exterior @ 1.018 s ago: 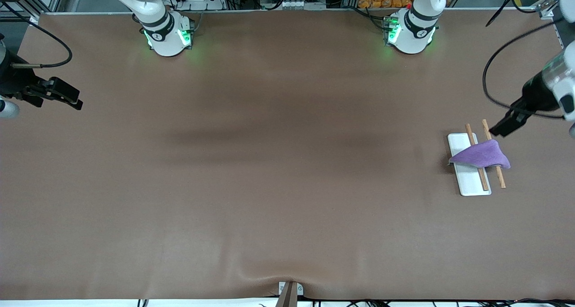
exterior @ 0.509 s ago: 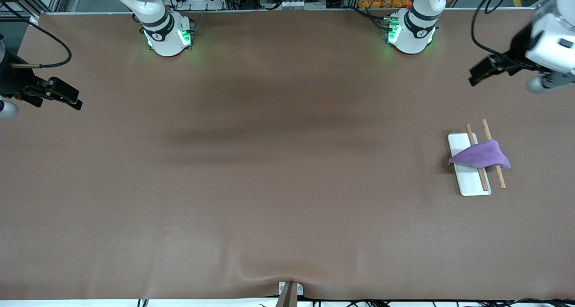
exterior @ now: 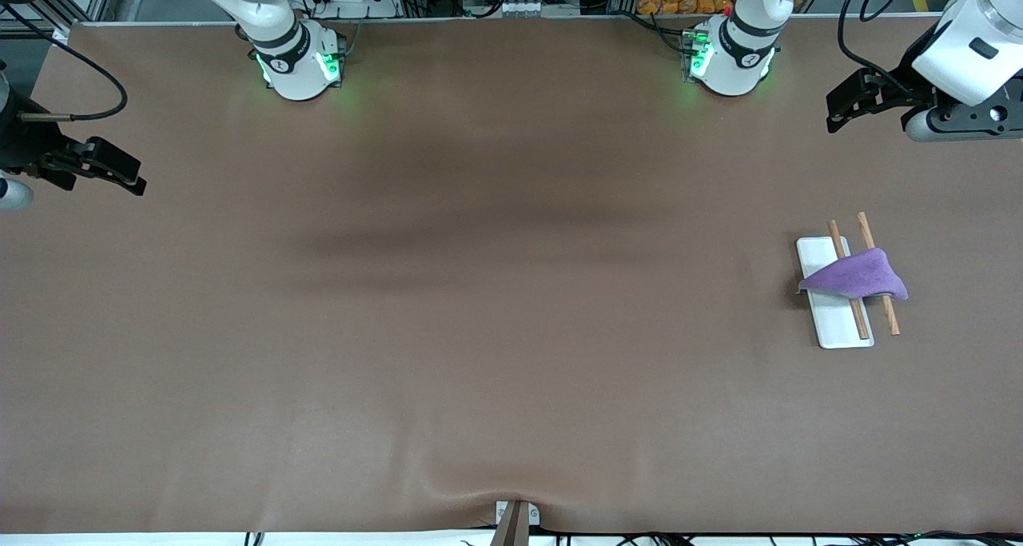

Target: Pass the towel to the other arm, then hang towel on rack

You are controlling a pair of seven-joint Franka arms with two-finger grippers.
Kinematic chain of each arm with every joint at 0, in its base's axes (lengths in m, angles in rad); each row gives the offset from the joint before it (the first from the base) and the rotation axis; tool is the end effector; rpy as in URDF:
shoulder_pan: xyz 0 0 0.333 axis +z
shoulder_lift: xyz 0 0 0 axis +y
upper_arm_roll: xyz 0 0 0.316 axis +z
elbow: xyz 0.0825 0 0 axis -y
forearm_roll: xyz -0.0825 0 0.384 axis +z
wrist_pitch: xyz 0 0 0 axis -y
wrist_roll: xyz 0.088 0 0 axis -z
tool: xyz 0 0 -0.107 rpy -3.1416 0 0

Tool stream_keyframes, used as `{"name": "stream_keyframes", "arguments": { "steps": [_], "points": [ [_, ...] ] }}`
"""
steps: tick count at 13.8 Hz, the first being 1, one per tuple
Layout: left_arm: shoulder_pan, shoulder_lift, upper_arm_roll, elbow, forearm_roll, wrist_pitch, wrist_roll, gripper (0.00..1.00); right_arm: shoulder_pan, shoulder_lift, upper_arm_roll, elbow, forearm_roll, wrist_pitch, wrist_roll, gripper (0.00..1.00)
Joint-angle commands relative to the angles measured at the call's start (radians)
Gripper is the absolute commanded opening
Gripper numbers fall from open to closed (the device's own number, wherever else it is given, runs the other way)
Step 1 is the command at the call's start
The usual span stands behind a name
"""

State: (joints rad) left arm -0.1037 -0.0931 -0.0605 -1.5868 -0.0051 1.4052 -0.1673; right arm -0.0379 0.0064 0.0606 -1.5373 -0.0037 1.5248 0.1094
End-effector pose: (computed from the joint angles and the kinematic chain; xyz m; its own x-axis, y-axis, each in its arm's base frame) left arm 0.5003 -0.0852 0.6527 0.9962 0.0036 -0.0872 0.0023 -0.9999 -0.0153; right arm 0.5520 0.0120 0.6327 0.9961 -0.0868 -0.0184 -0.0867 -0.9962 0.0054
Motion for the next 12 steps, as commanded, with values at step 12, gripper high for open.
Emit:
{"name": "stream_keyframes", "arguments": {
  "steps": [12],
  "points": [
    [-0.008, 0.030, -0.002, 0.047, -0.009, -0.006, 0.025, 1.00, -0.007, 0.010, 0.004, 0.023, 0.019, -0.015, -0.004, 1.00]
  ]
}}
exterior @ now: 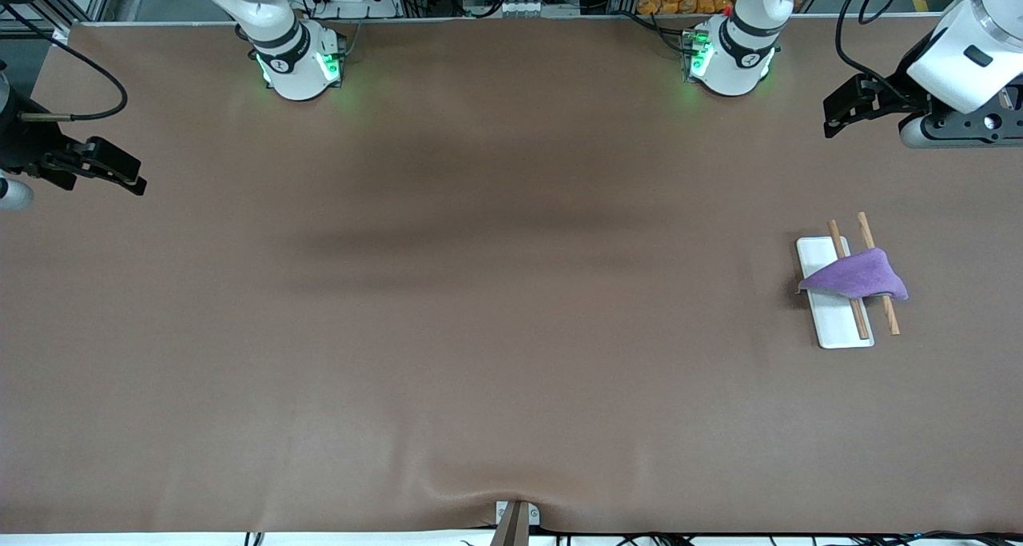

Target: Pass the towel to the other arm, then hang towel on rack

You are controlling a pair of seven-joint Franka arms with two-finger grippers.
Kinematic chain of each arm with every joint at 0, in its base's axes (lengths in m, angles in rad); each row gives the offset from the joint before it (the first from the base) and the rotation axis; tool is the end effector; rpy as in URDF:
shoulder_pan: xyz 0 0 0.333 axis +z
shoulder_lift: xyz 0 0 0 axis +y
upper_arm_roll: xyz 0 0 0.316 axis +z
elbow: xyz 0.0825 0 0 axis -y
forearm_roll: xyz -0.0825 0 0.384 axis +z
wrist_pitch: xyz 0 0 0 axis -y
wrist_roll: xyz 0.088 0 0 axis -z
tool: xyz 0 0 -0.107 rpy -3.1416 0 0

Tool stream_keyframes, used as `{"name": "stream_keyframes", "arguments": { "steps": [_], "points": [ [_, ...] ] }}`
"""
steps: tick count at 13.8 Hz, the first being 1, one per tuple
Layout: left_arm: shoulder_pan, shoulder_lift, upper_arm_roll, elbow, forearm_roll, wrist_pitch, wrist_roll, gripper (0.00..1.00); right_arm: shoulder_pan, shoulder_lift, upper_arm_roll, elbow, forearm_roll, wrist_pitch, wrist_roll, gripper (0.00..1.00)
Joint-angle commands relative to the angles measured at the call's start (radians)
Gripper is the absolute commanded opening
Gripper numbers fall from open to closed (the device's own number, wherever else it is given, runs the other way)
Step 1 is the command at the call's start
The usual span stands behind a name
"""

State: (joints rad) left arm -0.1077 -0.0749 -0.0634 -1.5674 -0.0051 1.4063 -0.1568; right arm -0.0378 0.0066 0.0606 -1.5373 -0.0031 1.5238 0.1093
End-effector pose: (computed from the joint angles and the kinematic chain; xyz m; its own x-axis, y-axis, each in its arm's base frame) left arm 0.5057 -0.0894 0.6523 0.9963 -0.0139 -0.0852 -0.0151 -0.9998 -0.0131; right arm 0.5519 0.0121 0.6325 0.9961 -0.0865 -0.0197 -0.0865 -0.9962 0.0049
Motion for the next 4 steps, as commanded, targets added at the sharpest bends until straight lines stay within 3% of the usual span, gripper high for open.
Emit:
{"name": "stream_keyframes", "arguments": {
  "steps": [1, 4],
  "points": [
    [-0.004, 0.012, 0.000, 0.029, -0.009, -0.003, 0.014, 1.00, -0.007, 0.010, 0.004, 0.023, 0.018, -0.014, -0.003, 1.00],
    [-0.003, 0.012, 0.002, 0.027, -0.010, 0.000, 0.014, 1.00, -0.007, 0.010, 0.004, 0.023, 0.018, -0.014, -0.003, 1.00]
  ]
}}
